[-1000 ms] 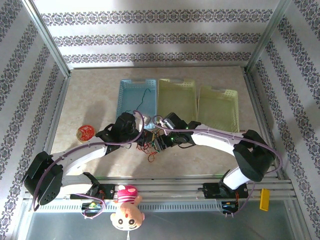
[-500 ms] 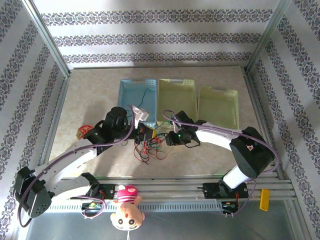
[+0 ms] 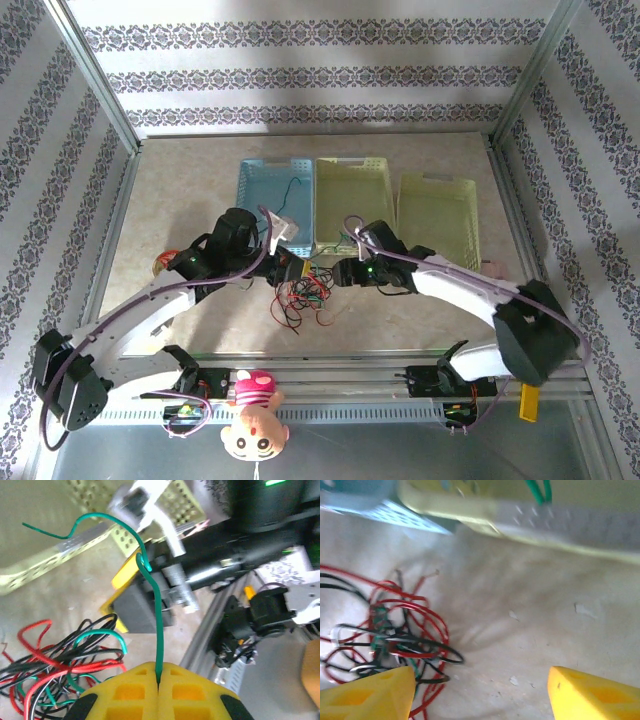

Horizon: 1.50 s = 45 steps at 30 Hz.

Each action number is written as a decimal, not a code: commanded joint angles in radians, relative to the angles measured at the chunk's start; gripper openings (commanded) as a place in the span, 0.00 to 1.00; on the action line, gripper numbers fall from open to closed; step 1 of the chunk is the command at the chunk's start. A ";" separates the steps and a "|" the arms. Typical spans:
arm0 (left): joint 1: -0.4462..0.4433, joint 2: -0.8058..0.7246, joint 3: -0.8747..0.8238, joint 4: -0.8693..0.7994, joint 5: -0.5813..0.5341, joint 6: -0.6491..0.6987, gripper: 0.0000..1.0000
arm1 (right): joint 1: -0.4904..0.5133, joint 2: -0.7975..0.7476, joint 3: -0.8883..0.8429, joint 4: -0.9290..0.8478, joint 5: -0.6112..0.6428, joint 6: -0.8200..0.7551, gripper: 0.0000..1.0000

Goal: Untangle the cables

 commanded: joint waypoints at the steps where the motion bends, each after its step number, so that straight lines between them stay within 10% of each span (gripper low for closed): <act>1: 0.011 0.052 -0.034 0.048 -0.040 0.007 0.00 | 0.046 -0.027 0.014 -0.025 0.034 -0.081 0.72; 15: 0.011 0.071 -0.080 0.085 0.000 -0.017 0.00 | 0.152 0.199 0.171 -0.044 0.027 -0.164 0.69; 20: 0.011 0.062 -0.082 0.054 0.031 -0.015 0.00 | 0.141 0.255 0.180 -0.020 0.052 -0.130 0.22; 24: 0.011 0.046 -0.077 -0.003 0.059 0.010 0.00 | 0.117 0.255 0.152 0.007 0.007 -0.086 0.05; 45: 0.010 -0.158 -0.028 -0.204 0.439 -0.007 0.00 | -0.035 0.284 0.041 -0.009 -0.071 0.059 0.00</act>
